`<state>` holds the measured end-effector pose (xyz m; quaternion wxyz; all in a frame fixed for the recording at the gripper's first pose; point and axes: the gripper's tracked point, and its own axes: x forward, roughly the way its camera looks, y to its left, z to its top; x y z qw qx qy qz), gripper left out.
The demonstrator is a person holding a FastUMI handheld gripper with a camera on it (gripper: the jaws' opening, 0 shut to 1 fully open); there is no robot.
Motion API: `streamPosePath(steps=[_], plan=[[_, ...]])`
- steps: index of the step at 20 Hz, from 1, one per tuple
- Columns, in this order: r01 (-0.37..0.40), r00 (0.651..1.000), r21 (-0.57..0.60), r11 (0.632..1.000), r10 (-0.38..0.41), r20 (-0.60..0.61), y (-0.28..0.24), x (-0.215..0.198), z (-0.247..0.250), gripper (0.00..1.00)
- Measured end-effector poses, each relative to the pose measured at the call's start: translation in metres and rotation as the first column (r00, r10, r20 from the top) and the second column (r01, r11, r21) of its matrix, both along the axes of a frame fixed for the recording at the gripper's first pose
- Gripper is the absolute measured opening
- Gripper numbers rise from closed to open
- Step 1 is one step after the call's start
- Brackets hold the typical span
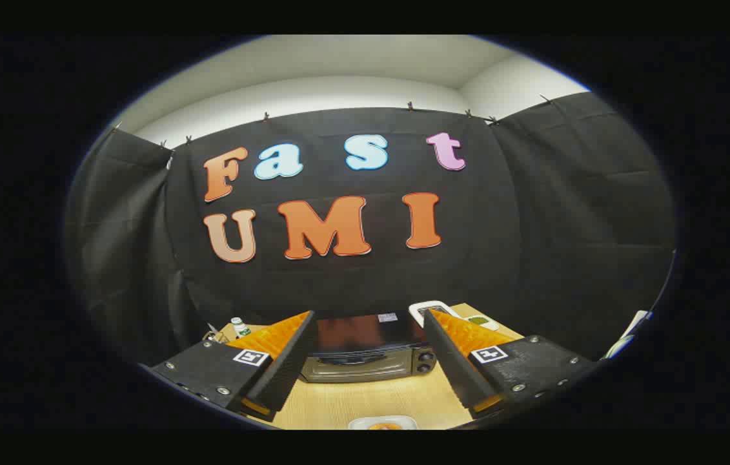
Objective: Open the toaster oven, put the food inside, and close the toaster oven door.
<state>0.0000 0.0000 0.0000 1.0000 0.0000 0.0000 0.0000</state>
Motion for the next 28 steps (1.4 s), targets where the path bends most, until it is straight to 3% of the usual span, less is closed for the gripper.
streamPosePath(steps=[22, 28], plan=[[-0.034, 0.999, -0.031, 0.999, 0.033, -0.024, 0.021, 0.015, -0.011, 0.98], [-0.077, 0.992, -0.033, 0.996, 0.073, -0.107, 0.034, 0.042, -0.041, 0.98]])
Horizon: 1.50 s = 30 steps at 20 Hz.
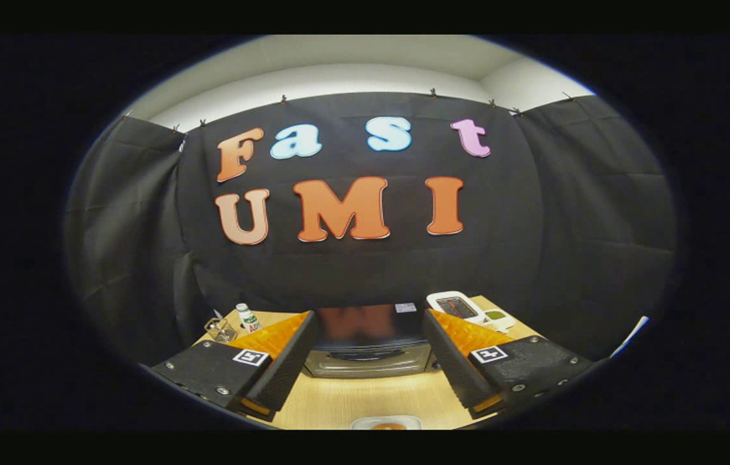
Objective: Open the toaster oven, put the food inside, and close the toaster oven door.
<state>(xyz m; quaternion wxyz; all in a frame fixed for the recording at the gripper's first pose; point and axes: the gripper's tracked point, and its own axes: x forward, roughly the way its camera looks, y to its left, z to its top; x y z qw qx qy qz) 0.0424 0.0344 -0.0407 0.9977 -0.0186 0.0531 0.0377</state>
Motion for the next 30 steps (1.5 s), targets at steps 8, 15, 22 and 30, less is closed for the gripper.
streamPosePath(steps=[8, 15, 22, 30], plan=[[-0.083, 0.988, -0.059, 0.995, 0.075, -0.134, 0.024, 0.062, -0.052, 0.98], [-0.112, 0.956, -0.08, 0.99, 0.085, -0.28, 0.021, 0.115, -0.113, 0.98], [-0.131, 0.934, -0.111, 0.985, 0.085, -0.346, 0.02, 0.143, -0.145, 0.98], [-0.161, 0.904, -0.131, 0.978, 0.093, -0.416, 0.024, 0.147, -0.175, 0.98]])
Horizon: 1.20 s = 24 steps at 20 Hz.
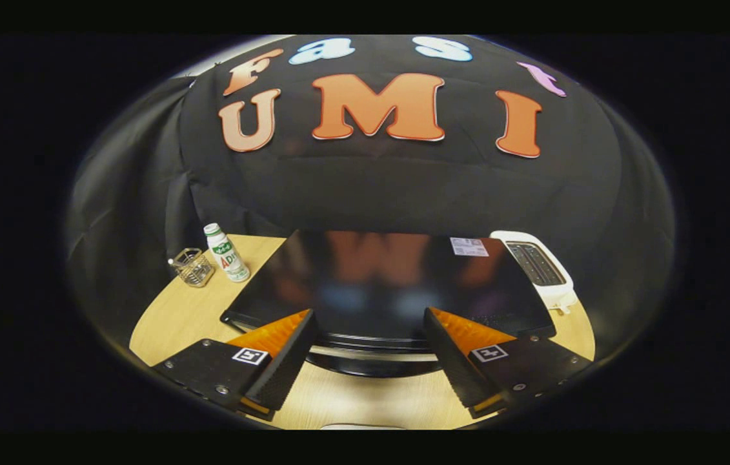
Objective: Open the toaster oven, put the food inside, and close the toaster oven door.
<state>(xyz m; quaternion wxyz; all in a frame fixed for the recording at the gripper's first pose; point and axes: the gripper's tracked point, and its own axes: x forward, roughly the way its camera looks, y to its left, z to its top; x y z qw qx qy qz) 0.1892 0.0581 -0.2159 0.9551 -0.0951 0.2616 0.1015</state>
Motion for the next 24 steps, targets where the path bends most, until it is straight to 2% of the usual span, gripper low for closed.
streamPosePath(steps=[8, 11, 13, 14, 24], plan=[[0.008, 1.0, -0.013, 1.0, -0.008, -0.012, -0.001, -0.01, -0.003, 0.99], [-0.001, 1.0, -0.055, 0.998, 0.001, -0.006, -0.001, -0.017, -0.008, 0.99], [0.027, 0.999, -0.013, 1.0, -0.027, -0.029, -0.001, -0.03, -0.012, 0.99], [0.026, 1.0, 0.004, 1.0, -0.026, -0.002, 0.0, -0.032, -0.007, 0.99], [0.029, 0.999, -0.026, 0.999, -0.029, -0.018, -0.01, -0.081, -0.026, 0.98]])
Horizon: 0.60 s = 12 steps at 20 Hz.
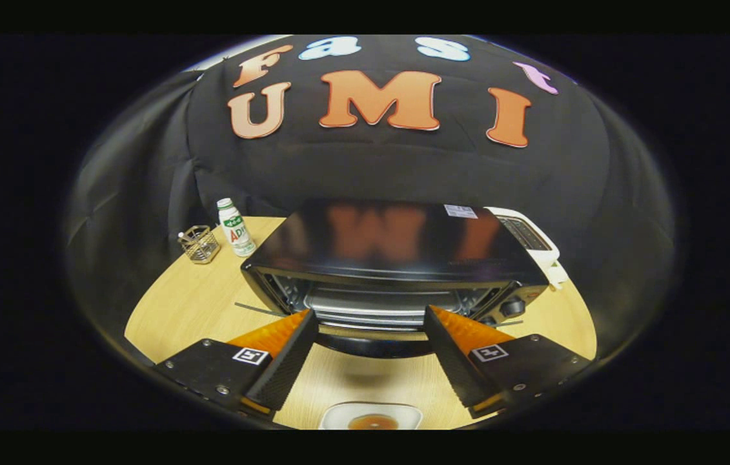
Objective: Open the toaster oven, put the food inside, and close the toaster oven door.
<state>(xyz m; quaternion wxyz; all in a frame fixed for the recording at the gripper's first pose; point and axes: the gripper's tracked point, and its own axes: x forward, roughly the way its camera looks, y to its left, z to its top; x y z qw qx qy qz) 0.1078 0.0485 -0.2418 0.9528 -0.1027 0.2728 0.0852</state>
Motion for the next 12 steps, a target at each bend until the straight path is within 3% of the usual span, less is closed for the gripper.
streamPosePath(steps=[12], plan=[[0.007, 0.994, -0.002, 1.0, -0.006, 0.113, -0.012, -0.059, -0.047, 0.99]])
